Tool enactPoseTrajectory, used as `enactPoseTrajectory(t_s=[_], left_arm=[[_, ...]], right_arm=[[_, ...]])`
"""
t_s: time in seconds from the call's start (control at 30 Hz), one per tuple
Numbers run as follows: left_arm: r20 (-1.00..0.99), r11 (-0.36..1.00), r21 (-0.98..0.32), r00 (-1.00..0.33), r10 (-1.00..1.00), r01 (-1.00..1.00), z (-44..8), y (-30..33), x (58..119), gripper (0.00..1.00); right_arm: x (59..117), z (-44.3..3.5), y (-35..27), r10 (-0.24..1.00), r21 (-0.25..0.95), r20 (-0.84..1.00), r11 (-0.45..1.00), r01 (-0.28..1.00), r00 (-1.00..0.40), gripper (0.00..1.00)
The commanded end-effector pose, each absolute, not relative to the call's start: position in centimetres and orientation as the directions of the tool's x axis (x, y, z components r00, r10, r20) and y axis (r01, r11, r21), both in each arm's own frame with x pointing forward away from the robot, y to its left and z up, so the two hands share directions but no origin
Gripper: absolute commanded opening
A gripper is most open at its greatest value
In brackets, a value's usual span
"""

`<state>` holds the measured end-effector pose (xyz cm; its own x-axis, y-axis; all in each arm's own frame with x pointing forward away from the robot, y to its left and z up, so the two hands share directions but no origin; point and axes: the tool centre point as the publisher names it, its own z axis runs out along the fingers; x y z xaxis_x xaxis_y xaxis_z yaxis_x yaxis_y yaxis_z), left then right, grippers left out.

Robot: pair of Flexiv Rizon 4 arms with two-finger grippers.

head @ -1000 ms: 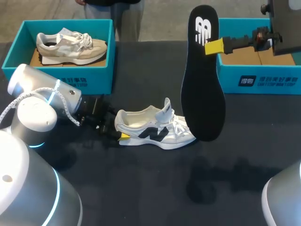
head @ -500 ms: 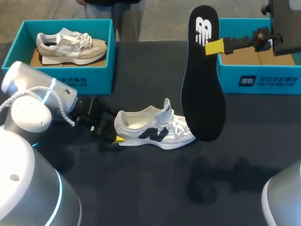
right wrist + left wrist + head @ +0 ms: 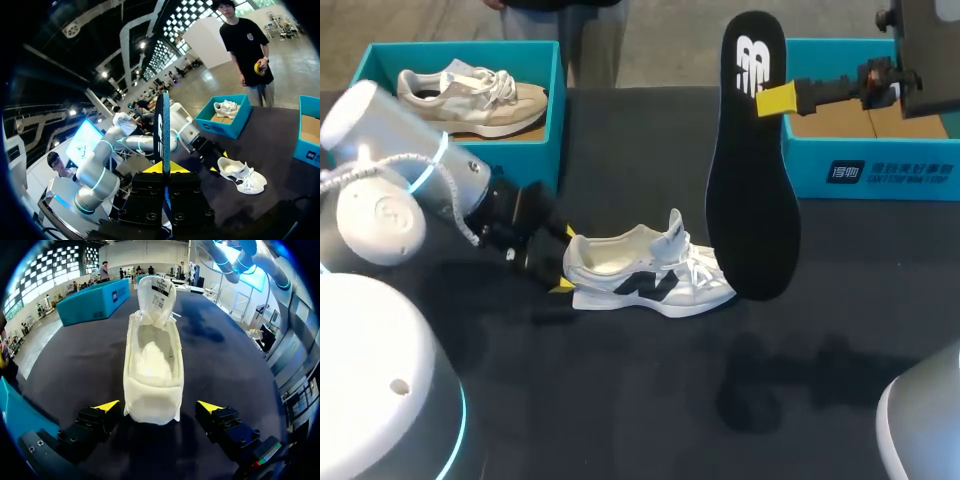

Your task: Take the shoe out of the shoebox, open the shoe tongue, remove and reinsert the insole, then place the shoe into the shoebox

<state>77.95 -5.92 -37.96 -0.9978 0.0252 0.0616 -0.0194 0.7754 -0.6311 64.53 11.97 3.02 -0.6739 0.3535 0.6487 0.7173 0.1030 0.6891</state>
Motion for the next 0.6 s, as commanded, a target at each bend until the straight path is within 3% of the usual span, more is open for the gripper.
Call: enactPoseTrajectory(t_s=[0.03, 0.6], left_arm=[[0.092, 0.853, -0.522, -0.995, 0.036, -0.018, -36.4, -5.6, 78.4, 1.00], [0.197, 0.945, -0.327, -0.979, 0.059, -0.009, -34.4, -6.5, 78.6, 1.00]], right_arm=[[64.8, 3.0, 12.3, 0.354, 0.687, 0.650, 0.105, 0.719, -0.673, 0.00], [64.8, 3.0, 12.3, 0.354, 0.687, 0.650, 0.105, 0.719, -0.673, 0.00]])
